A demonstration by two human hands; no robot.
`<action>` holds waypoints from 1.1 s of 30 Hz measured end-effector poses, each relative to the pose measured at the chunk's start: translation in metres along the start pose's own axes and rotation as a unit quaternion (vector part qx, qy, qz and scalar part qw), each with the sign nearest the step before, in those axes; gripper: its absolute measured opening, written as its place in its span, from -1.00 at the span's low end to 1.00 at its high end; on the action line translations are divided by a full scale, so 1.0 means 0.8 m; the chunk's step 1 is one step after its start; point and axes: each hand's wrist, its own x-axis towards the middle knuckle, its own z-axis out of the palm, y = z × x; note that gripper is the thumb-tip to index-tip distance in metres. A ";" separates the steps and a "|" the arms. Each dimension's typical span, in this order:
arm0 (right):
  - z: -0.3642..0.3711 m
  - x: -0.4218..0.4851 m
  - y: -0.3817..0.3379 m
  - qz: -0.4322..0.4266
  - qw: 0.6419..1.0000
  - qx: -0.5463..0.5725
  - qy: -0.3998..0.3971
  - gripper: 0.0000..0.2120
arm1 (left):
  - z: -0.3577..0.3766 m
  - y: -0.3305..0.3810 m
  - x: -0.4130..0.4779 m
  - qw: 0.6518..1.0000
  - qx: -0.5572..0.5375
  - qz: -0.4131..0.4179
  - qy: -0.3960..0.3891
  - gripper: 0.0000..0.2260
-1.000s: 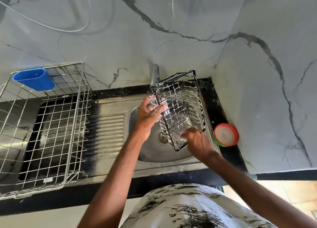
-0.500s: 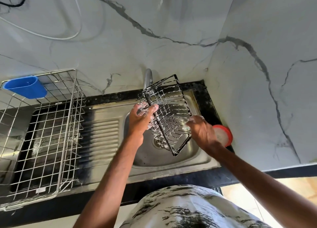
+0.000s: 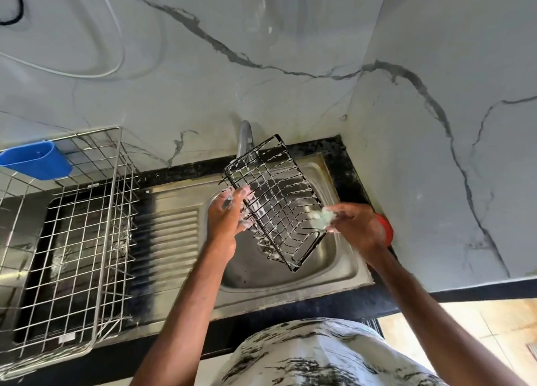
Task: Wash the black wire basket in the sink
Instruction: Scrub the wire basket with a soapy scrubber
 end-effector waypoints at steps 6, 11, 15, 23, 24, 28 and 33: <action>-0.026 0.017 0.001 -0.011 0.989 0.096 0.108 -0.63 | 0.007 0.005 0.009 0.999 -0.028 -0.014 -0.031 -0.45; -0.030 0.021 -0.005 -0.067 0.989 0.090 0.100 -0.65 | 0.011 0.005 0.016 0.999 0.003 0.006 -0.034 -0.38; -0.040 0.026 0.024 -0.073 0.978 0.122 0.151 -0.66 | 0.014 0.002 0.014 0.998 0.045 0.025 -0.024 -0.41; -0.066 0.026 0.064 0.006 0.953 -0.185 0.239 -0.88 | 0.028 -0.007 0.018 0.999 0.038 -0.009 -0.026 -0.50; -0.062 0.030 0.075 0.015 0.951 -0.205 0.230 -0.88 | 0.029 -0.008 0.020 0.999 0.035 -0.014 -0.030 -0.48; -0.032 0.049 0.120 0.106 0.941 -0.283 0.155 -0.71 | 0.034 -0.011 0.022 0.999 0.025 -0.023 -0.032 -0.52; -0.013 0.082 0.176 0.132 0.954 -0.259 0.076 -0.75 | 0.033 -0.016 0.019 0.998 0.025 -0.037 -0.045 -0.60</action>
